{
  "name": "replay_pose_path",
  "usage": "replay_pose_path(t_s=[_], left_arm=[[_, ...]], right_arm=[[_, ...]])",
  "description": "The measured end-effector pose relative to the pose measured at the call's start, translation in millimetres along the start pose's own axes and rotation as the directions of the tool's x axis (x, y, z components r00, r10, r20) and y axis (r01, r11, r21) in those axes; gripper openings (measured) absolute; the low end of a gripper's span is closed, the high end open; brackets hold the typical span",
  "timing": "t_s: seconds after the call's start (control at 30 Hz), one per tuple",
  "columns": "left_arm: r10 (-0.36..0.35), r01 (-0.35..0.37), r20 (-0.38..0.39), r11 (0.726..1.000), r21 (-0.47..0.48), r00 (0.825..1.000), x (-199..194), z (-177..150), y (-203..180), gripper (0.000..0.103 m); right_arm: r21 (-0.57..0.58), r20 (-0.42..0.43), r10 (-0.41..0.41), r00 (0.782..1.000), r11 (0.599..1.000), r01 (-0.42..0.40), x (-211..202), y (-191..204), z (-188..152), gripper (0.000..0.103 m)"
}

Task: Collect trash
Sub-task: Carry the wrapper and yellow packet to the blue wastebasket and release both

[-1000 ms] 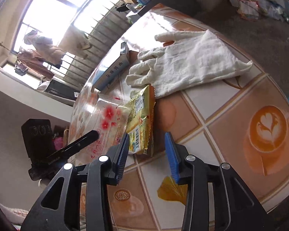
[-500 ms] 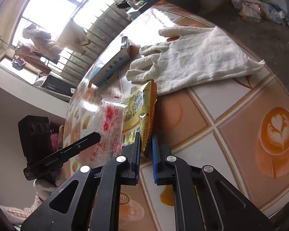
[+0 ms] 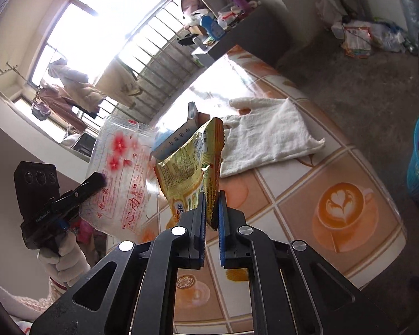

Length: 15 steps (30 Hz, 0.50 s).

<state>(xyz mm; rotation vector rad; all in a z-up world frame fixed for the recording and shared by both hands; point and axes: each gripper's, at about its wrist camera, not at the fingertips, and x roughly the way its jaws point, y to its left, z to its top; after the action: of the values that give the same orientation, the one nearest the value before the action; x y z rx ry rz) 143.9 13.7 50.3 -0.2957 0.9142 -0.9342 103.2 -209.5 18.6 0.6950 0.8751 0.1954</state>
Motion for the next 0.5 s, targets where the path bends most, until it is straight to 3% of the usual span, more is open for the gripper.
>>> replay_pose_path(t_s=[0.13, 0.27, 0.4, 0.5], left_arm=[[-0.050, 0.051, -0.018, 0.996, 0.076, 0.999, 22, 24, -30, 0.001], [-0.088, 0.098, -0.070, 0.985, 0.145, 0.994, 65, 47, -63, 0.001], [-0.104, 0.134, -0.149, 0.968, 0.210, 0.983, 125, 63, -106, 0.001], [-0.088, 0.146, -0.217, 0.953, 0.266, 0.972, 177, 68, -143, 0.001]], right_arm=[[0.036, 0.115, -0.028, 0.993, 0.999, 0.024, -41, -16, 6, 0.006], [0.106, 0.241, -0.121, 0.963, 0.990, 0.097, -87, -45, 9, 0.006], [0.214, 0.338, -0.261, 0.904, 0.957, 0.196, -128, -85, 8, 0.006], [0.285, 0.371, -0.411, 0.833, 0.904, 0.319, -148, -115, 5, 0.006]])
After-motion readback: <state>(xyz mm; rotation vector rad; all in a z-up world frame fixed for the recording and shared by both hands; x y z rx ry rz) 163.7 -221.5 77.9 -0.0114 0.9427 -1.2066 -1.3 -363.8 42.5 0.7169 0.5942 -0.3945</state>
